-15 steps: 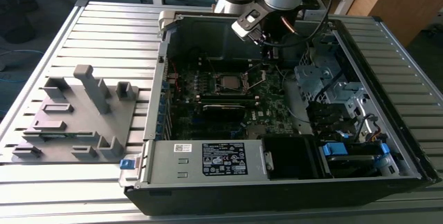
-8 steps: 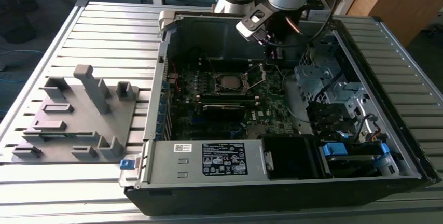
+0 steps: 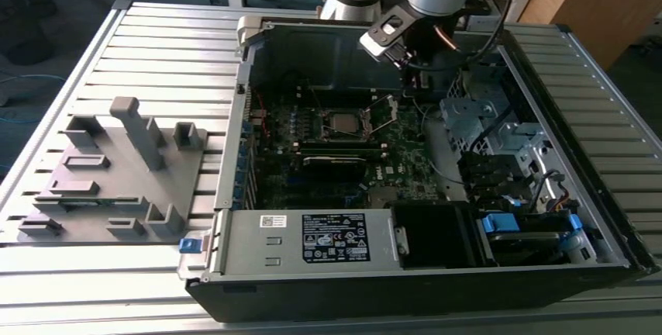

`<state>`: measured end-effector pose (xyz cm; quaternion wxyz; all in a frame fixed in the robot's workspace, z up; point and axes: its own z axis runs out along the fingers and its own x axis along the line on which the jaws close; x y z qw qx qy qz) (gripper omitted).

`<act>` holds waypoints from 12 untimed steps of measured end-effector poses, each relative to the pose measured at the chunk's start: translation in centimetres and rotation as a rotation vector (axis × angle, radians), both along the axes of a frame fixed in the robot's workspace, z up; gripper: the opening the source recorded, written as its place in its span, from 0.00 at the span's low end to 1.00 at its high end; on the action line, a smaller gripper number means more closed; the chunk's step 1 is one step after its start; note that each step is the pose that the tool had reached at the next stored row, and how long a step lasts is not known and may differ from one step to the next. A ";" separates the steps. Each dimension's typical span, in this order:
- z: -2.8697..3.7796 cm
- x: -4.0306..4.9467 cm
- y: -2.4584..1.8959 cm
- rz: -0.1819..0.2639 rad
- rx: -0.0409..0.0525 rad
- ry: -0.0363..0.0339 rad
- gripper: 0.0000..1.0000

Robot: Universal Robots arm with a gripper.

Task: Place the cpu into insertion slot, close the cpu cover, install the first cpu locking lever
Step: 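Close the cpu cover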

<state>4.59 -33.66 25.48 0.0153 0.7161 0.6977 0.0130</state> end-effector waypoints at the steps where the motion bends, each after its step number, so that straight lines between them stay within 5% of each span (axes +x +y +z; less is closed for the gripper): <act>1: 0.00 0.13 0.00 0.000 0.0000 0.0000 0.10; 12: -0.51 0.54 0.00 0.000 0.0000 0.0000 0.10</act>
